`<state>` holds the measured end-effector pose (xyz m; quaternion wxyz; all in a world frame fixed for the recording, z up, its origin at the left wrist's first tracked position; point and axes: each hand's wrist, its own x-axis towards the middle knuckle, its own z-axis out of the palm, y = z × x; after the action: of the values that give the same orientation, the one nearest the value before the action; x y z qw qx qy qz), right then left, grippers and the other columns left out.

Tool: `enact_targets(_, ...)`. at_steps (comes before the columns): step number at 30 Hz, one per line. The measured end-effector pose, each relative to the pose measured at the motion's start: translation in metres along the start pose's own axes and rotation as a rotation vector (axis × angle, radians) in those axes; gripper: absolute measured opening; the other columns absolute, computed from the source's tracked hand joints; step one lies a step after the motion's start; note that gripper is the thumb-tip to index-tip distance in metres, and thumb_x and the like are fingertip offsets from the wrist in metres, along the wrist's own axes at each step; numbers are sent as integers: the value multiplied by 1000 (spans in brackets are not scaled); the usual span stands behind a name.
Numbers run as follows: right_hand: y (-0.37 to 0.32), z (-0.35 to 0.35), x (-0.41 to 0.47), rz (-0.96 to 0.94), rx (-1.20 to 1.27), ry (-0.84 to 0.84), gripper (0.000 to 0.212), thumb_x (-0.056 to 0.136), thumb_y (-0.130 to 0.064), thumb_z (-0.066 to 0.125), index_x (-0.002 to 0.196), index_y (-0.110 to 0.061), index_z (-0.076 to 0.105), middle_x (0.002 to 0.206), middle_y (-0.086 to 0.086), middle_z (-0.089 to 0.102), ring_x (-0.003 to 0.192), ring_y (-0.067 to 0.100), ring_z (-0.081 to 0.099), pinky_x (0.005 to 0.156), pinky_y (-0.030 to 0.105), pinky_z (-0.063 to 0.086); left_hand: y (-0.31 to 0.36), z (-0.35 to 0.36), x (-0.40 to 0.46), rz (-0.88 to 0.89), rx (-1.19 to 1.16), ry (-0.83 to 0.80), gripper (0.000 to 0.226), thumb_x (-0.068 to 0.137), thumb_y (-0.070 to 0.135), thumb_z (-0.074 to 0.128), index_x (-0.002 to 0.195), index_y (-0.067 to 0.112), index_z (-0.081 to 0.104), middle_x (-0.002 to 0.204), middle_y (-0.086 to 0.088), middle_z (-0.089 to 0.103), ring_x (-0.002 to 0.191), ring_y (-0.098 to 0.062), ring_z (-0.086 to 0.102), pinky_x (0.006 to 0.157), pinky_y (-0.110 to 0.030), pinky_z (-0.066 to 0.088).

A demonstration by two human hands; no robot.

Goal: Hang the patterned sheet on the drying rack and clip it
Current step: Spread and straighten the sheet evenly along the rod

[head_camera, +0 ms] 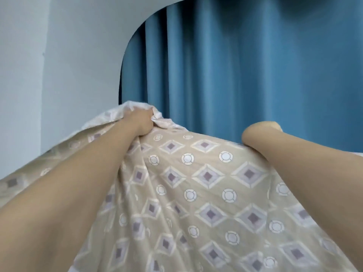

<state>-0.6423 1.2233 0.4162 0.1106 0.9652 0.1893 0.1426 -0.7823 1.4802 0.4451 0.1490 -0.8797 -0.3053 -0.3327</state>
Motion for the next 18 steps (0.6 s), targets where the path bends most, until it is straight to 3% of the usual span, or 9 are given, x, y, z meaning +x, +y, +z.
enact_targets(2,-9,-8,-8,-50,27,-41,14,91,-17,55,101,-15,63,89,-2,60,93,25,63,89,37,52,-10,27,-2,-96,-131,-536,27,92,19,52,112,10,66,118,-10,67,100,-24,64,88,-35,51)
enact_targets(4,-25,-14,-14,-123,203,-118,32,97,-28,53,121,-8,57,98,4,64,79,25,63,70,34,52,-15,41,-7,-129,-94,-927,26,85,28,66,101,8,70,117,-10,69,87,-22,68,80,-31,55)
enact_targets(5,-37,-16,-15,-153,352,-141,40,98,-34,49,125,-6,55,104,5,67,75,26,62,65,33,50,-15,44,-8,-101,-69,-1034,26,84,29,67,99,7,68,122,-11,67,84,-21,67,77,-28,55)
enact_targets(7,-62,-22,-25,-227,603,-114,44,99,-43,41,120,-10,61,104,5,69,78,27,62,73,35,51,-10,43,-11,-44,-169,-1130,26,87,28,65,101,6,67,122,-12,66,85,-22,67,77,-28,55)
enact_targets(10,-101,-31,-57,-367,681,-77,54,98,-56,33,99,-15,69,96,0,68,79,25,63,81,36,49,-4,39,-15,-34,-335,-1172,26,88,30,63,97,7,70,107,-11,72,93,-24,68,93,-39,50)
enact_targets(12,-119,-33,-76,-428,667,-115,51,98,-58,32,101,-21,67,104,-1,66,92,24,63,86,36,46,-6,38,-18,-45,-392,-1166,28,84,31,64,93,5,70,103,-13,72,96,-26,66,99,-42,47)
enact_targets(13,-125,-32,-80,-443,660,-106,48,100,-54,31,105,-21,65,112,0,64,100,24,61,89,35,43,-10,37,-20,-42,-425,-1116,24,85,27,62,90,5,69,97,-13,72,92,-25,67,94,-40,50)
enact_targets(16,-136,-28,-85,-413,580,10,42,104,-40,25,116,-19,58,130,4,55,112,25,51,88,33,32,-33,32,-34,-95,-602,-682,17,83,16,57,78,7,70,82,-10,74,69,-24,68,71,-33,54)
enact_targets(18,-139,-25,-83,-361,566,49,36,103,-37,24,105,-19,55,119,5,54,105,25,48,86,32,30,-54,30,-50,-177,-849,-327,23,86,22,53,76,9,69,84,-10,75,69,-24,64,70,-31,51)
